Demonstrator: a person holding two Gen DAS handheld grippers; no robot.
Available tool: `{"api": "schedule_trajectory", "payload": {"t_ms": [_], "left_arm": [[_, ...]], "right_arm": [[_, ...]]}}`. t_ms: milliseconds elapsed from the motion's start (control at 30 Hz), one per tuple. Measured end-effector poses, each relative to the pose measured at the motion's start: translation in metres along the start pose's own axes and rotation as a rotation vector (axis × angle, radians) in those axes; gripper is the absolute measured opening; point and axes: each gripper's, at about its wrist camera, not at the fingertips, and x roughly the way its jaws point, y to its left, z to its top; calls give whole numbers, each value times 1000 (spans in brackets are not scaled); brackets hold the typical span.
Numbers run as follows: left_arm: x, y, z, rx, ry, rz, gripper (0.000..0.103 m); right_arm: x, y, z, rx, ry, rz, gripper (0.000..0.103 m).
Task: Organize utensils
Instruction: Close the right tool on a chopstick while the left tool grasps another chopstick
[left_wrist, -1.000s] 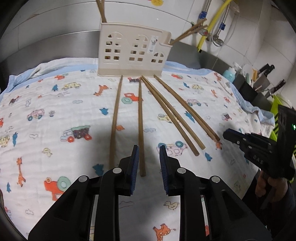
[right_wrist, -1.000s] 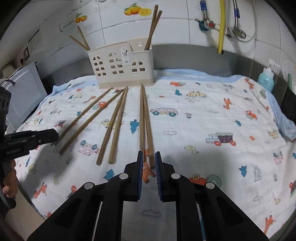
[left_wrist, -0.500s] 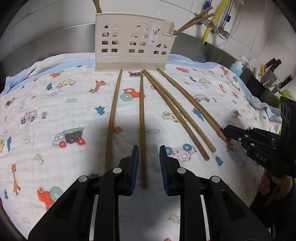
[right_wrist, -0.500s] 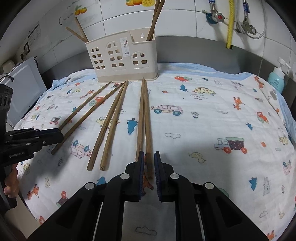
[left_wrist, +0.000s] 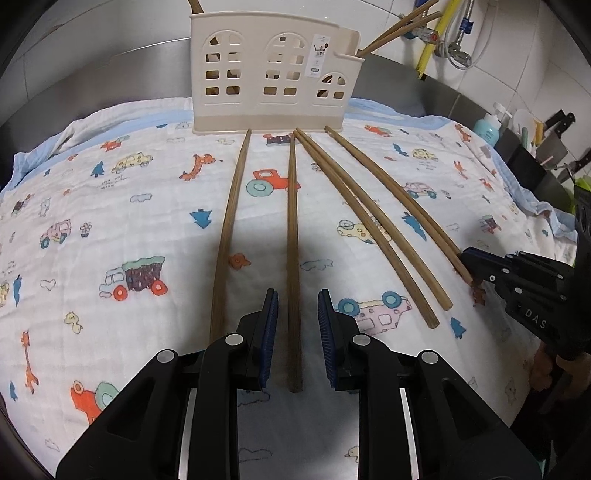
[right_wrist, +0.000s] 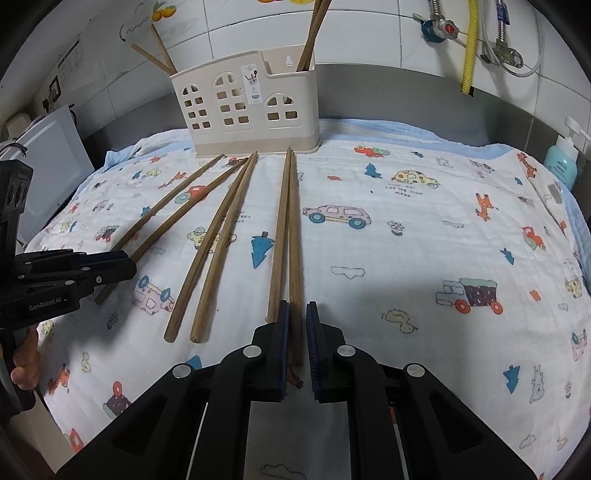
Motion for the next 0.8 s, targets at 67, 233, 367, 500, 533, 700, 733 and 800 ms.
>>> {"api": "schedule_trajectory", "payload": {"t_ms": [67,233,367,500,533,700,733,800], "left_arm": [[0,-1,0,5,1,11,22],[2,-6,1,11,1,47,19],[2,-4,3,4,4,67,13],[2,0,4,-20,10,57,9],[2,0,4,-20,10,57,8],[1,-1,3,-9,9,53,8],[1,-1,2,-5,8,53,8],[2,-4,1,11,6,63,10]], "right_arm": [[1,1,0,-6,2,-4,9],[2,2,2,-27,4,-15,9],[3,5,1,-57,3,-32,7],[3,8,1,-81,1,-48,7],[3,9,0,-86,2,-51,7],[3,4,2,-64,5,-31,7],[3,5,2,-69,5,-35,7],[4,8,1,-86,3,-48,7]]}}
